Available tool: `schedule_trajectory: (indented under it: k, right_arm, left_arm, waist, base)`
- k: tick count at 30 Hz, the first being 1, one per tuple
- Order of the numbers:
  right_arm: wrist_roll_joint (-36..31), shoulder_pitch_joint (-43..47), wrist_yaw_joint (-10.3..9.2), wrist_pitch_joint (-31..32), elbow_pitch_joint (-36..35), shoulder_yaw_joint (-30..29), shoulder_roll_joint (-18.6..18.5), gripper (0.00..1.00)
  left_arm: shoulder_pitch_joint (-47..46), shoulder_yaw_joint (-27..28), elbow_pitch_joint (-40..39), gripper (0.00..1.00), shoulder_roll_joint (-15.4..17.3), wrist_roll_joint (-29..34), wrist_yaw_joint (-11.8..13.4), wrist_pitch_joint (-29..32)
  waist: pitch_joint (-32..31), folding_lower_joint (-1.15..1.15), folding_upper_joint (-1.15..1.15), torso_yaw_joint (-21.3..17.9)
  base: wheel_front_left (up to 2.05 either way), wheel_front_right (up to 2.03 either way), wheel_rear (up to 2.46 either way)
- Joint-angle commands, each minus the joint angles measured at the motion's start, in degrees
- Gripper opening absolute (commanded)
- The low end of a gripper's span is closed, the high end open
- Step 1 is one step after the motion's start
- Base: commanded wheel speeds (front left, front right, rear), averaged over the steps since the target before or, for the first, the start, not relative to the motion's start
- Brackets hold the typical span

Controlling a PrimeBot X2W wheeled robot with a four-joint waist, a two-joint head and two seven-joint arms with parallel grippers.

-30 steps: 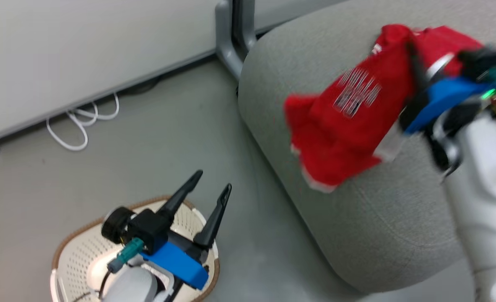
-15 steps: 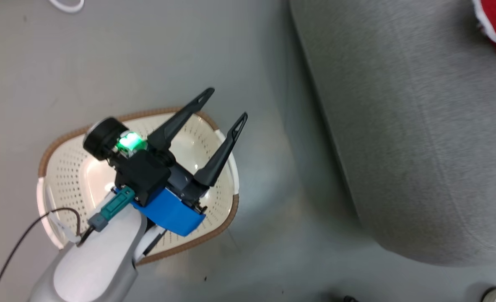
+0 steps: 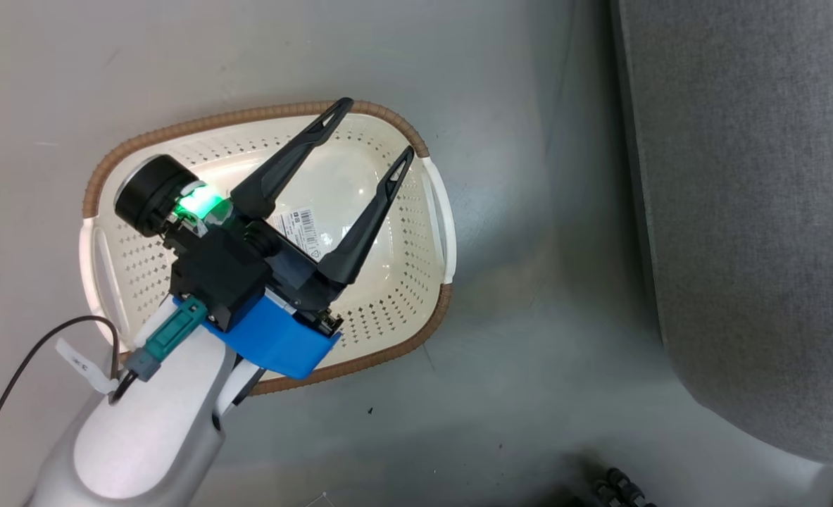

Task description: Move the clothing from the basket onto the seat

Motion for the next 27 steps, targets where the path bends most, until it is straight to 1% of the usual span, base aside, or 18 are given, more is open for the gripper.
schedule_trajectory:
  k: [1, 2, 6, 8, 13, 16, 22, 27]
  right_arm:
    - [-0.56, 0.59, -0.08, -0.47, 0.49, 0.51, -0.33, 0.95]
    - [-0.66, 0.91, -0.08, -0.68, 1.15, 1.17, -0.10, 1.00]
    - [-1.94, 2.75, -0.07, -2.39, 3.22, 4.67, 1.32, 1.00]
    - [-1.99, 4.16, -0.08, -3.01, 4.19, 6.15, 1.74, 1.00]
    - [-1.62, 8.74, -0.07, -3.45, 5.78, 10.91, 1.93, 1.00]
    - [-1.28, 12.15, -0.08, -3.11, 5.30, 14.48, 2.49, 1.00]
    - [-1.66, 20.54, -0.08, -2.38, 0.72, 19.87, 5.08, 1.00]
    - [-1.81, 29.78, -0.08, -0.46, -7.07, 22.20, 7.23, 1.00]
  left_arm:
    - [0.66, 0.19, 0.07, 1.00, -0.23, 0.07, 0.10, -0.17]
    - [1.03, 0.29, 0.24, 1.00, -0.56, -0.02, 0.09, -0.18]
    - [2.92, 1.00, 1.52, 1.00, -1.96, -0.68, -0.02, -0.17]
    - [3.94, 1.16, 2.13, 1.00, -3.26, -1.22, -0.09, -0.17]
    - [7.69, 1.64, 4.88, 1.00, -6.25, -3.17, -0.26, -0.17]
    - [10.53, 1.88, 6.62, 1.00, -7.91, -4.66, -0.28, -0.17]
    - [17.93, 3.88, 9.39, 1.00, -9.68, -6.77, -0.30, -0.17]
    - [24.14, 6.62, 10.59, 1.00, -10.53, -7.47, -0.31, -0.17]
  waist:
    - [-0.72, -0.01, 0.00, 0.00]
    - [-1.31, -0.01, 0.00, -0.01]
    - [-5.41, -0.01, 0.00, -0.30]
    - [-8.21, -0.01, 0.00, -0.10]
    - [-17.22, -0.01, 0.00, 1.11]
    - [-22.81, -0.01, 0.00, 1.81]
    - [-33.77, -0.01, 0.00, 3.24]
    - [-40.82, -0.01, 0.00, 5.26]
  base:
    - [0.00, 0.00, 0.00]
    - [0.00, 0.00, 0.00]
    - [0.00, 0.00, 0.00]
    - [0.00, 0.00, 0.00]
    - [0.00, 0.00, 0.00]
    - [0.00, 0.00, 0.00]
    - [0.00, 0.00, 0.00]
    - [0.00, 0.00, 0.00]
